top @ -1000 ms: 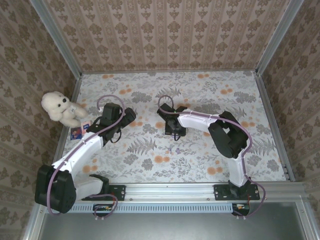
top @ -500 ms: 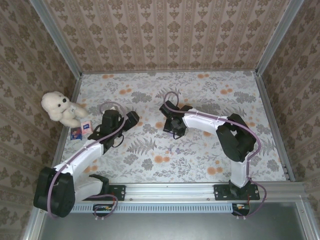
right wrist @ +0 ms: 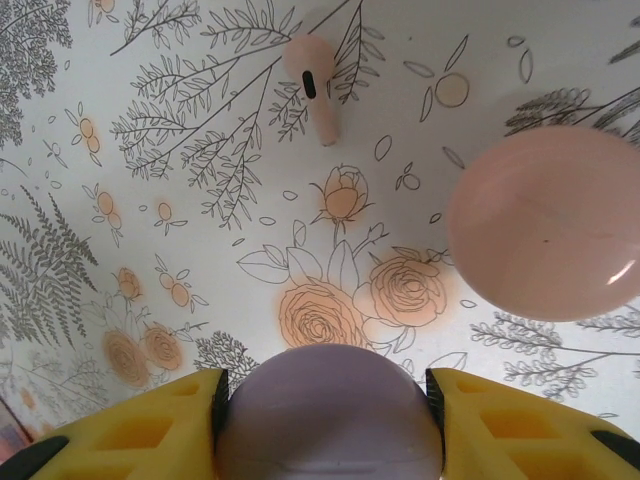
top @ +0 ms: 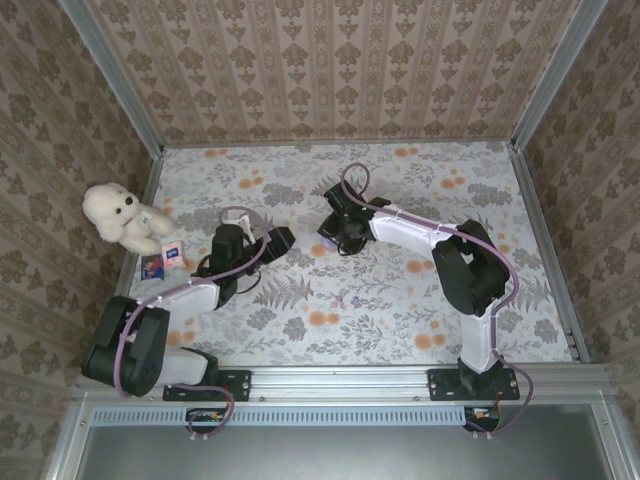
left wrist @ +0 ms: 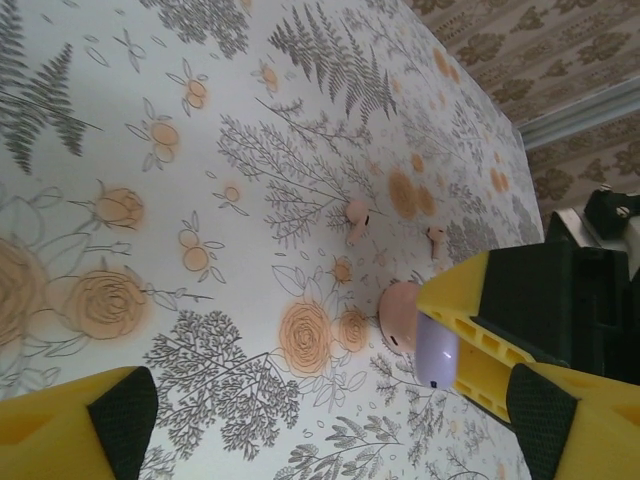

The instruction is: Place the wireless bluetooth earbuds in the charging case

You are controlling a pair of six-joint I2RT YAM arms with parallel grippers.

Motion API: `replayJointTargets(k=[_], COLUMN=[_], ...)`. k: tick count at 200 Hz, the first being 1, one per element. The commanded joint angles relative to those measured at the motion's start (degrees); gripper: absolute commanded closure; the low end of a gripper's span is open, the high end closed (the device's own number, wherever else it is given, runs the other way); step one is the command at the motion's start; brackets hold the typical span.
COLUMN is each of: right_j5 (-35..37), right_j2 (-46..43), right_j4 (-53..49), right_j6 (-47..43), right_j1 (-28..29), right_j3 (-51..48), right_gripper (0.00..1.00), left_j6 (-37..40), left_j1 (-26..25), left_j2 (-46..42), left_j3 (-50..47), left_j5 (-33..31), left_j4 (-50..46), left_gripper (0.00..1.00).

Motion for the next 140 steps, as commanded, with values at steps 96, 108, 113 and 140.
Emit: replayJointTargets(k=[96, 108, 113, 140], right_j5=[-4.7, -4.8, -4.8, -5.1], right_j2=[3.7, 3.8, 3.8, 4.2], right_j4=[4.5, 4.7, 4.8, 5.5], right_j6=[9.3, 10.2, 10.5, 12.1], right_j1=[-0.3, -0.3, -0.3, -0.3], right_j3=[3.8, 3.8, 3.7, 3.3], right_gripper=[0.52, 0.52, 0.52, 0.52], left_j6=[-0.7, -0.8, -0.9, -1.3], left_j1=[-6.8, -7.4, -7.7, -8.9], left_j2=[15.2, 15.7, 16.0, 18.0], left_j3=[1.6, 1.7, 1.8, 2.6], left_j5=[2.0, 0.9, 0.4, -0.9], left_j4=[19.3, 20.4, 20.6, 22.7], left_gripper=[0.29, 0.30, 0.31, 0.32])
